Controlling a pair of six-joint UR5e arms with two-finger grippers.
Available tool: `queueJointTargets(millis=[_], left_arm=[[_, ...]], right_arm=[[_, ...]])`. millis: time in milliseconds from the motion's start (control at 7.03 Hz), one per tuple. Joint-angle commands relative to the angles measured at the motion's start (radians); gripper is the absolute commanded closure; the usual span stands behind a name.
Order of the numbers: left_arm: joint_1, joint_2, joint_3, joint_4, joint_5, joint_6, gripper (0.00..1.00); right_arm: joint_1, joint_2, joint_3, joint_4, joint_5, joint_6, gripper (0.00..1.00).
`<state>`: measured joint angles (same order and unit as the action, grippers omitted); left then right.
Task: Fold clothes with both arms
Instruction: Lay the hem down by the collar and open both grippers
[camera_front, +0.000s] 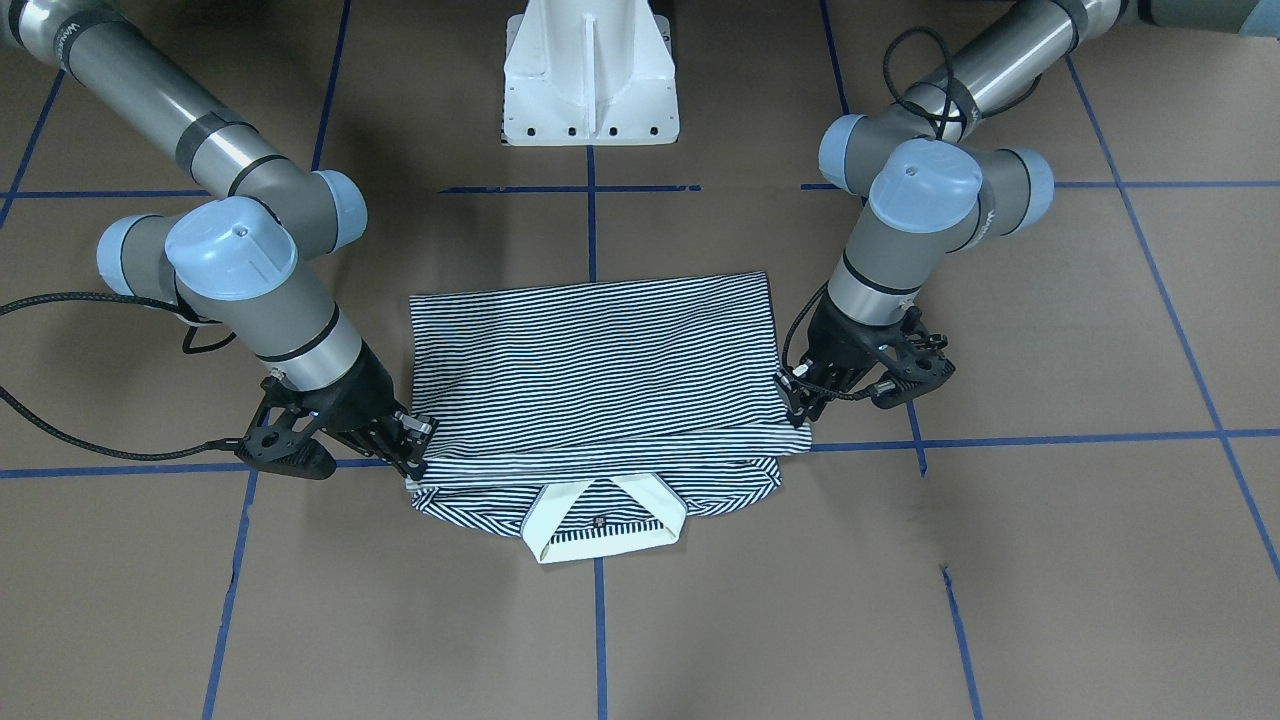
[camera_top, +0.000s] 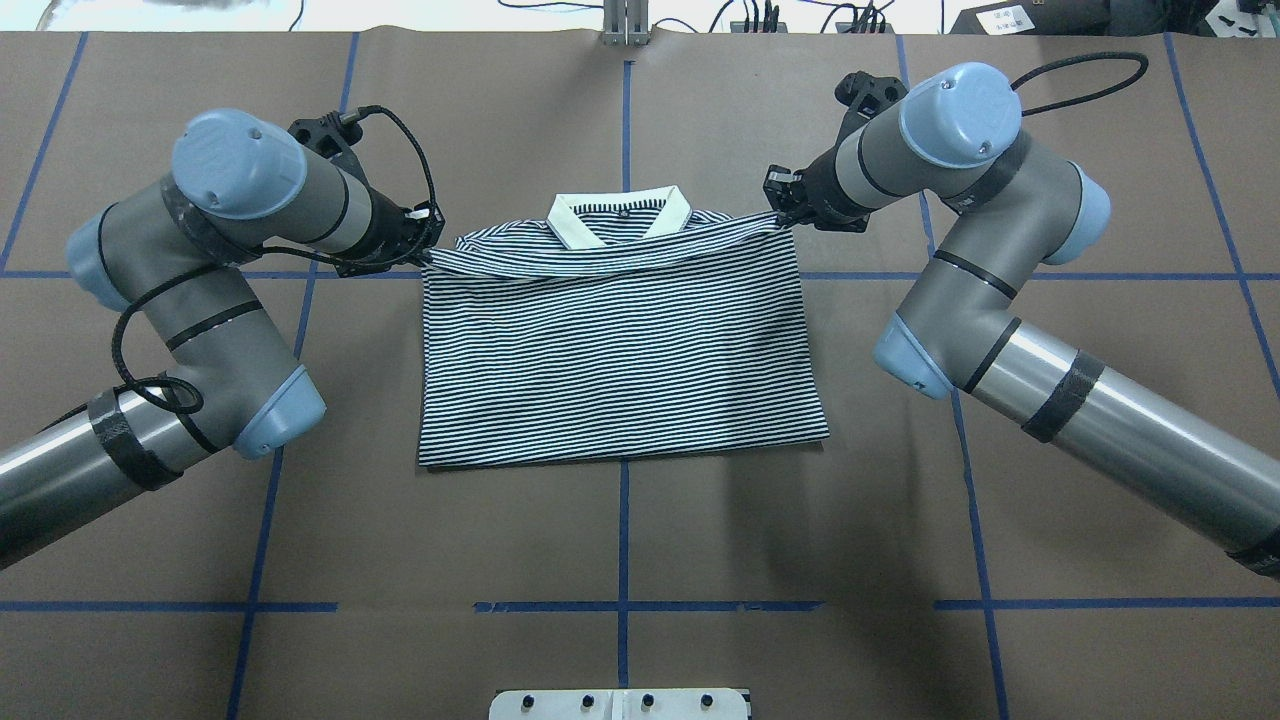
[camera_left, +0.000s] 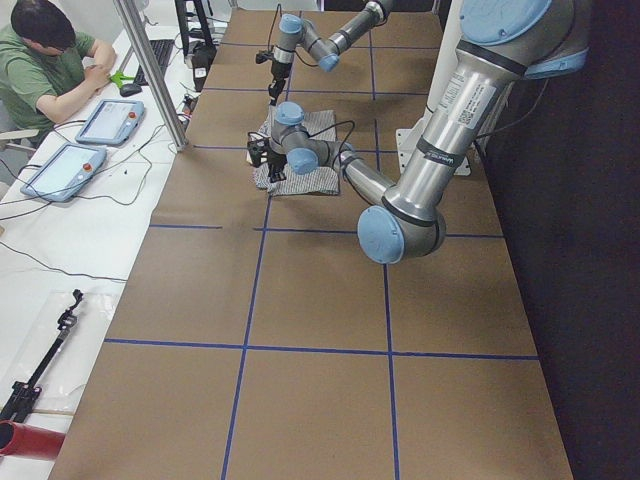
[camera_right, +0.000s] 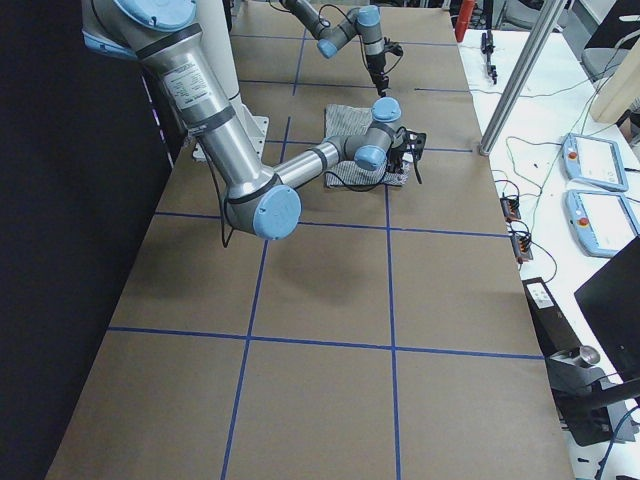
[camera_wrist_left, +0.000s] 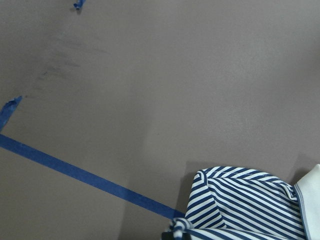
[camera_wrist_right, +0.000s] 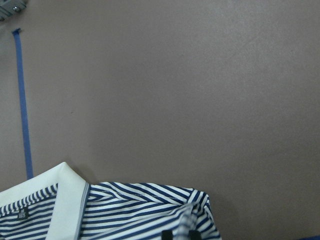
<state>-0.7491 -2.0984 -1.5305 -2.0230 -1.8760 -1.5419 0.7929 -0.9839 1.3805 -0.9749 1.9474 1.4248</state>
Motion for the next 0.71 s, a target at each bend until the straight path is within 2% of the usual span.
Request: queueJointTargets(millis=[0, 142, 285, 569], left_arm=[[-0.001, -0.006, -0.003, 0.0, 0.0, 0.002, 0.0], [-0.003, -0.003, -0.026, 0.003, 0.0, 0.002, 0.0], [-0.004, 0.007, -0.074, 0.01, 0.002, 0.002, 0.0], [-0.007, 0.049, -0.141, 0.017, 0.002, 0.0, 0.0]], right_arm=[[0.002, -0.002, 0.005, 0.001, 0.002, -0.041, 0.0], [0.005, -0.018, 0.047, -0.002, 0.024, -0.043, 0.0], [0.0, -0.08, 0.131, -0.011, 0.024, -0.04, 0.0], [-0.081, -0.284, 0.344, -0.043, 0.016, -0.012, 0.0]])
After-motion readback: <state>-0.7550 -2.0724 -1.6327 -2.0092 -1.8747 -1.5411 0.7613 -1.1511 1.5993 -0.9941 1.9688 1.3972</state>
